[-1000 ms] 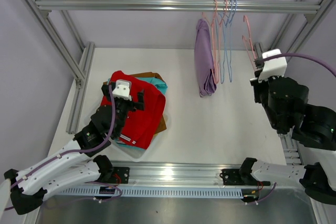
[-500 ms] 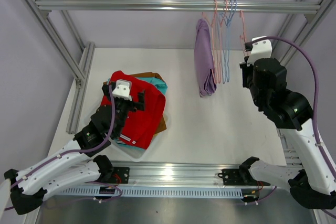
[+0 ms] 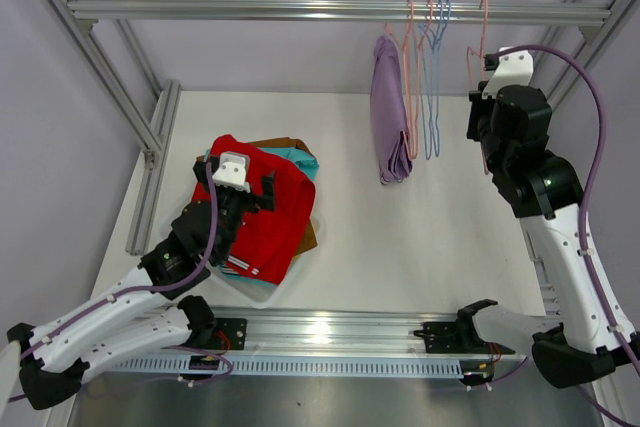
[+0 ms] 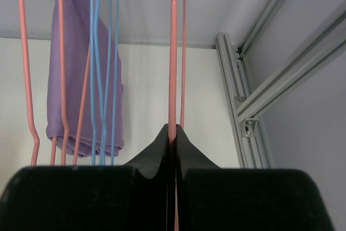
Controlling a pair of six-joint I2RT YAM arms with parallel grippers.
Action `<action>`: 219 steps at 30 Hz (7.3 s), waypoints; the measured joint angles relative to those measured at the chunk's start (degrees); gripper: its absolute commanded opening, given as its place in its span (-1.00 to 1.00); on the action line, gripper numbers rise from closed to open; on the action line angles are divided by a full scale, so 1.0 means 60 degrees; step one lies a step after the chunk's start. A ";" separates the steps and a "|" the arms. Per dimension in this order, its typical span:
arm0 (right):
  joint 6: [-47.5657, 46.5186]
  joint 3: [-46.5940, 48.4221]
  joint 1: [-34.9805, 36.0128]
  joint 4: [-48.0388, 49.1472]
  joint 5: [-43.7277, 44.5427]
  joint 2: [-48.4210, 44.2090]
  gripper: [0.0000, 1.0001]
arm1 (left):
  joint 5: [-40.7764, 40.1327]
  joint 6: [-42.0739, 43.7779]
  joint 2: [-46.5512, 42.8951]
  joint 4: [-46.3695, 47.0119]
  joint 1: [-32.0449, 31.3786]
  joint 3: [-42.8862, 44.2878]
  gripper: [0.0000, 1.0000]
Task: Remove the trousers from the hanger
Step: Place the hanger at the clothesline, then pick up the hanger from the clothesline.
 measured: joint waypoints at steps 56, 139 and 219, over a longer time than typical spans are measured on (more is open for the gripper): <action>0.1144 0.1249 -0.1111 0.0437 -0.1202 0.0605 -1.00 | 0.0040 -0.0073 -0.0026 -0.0033 0.0000 0.0000 0.99; 0.1056 -0.1286 0.1297 0.2572 -0.0783 0.1530 0.25 | 0.0095 -0.0073 -0.0047 -0.0036 0.0000 0.0040 0.99; 0.1825 0.0262 0.1982 0.2215 -0.1661 0.2790 0.16 | 0.0106 -0.0073 -0.0164 -0.0036 0.0000 0.0044 0.99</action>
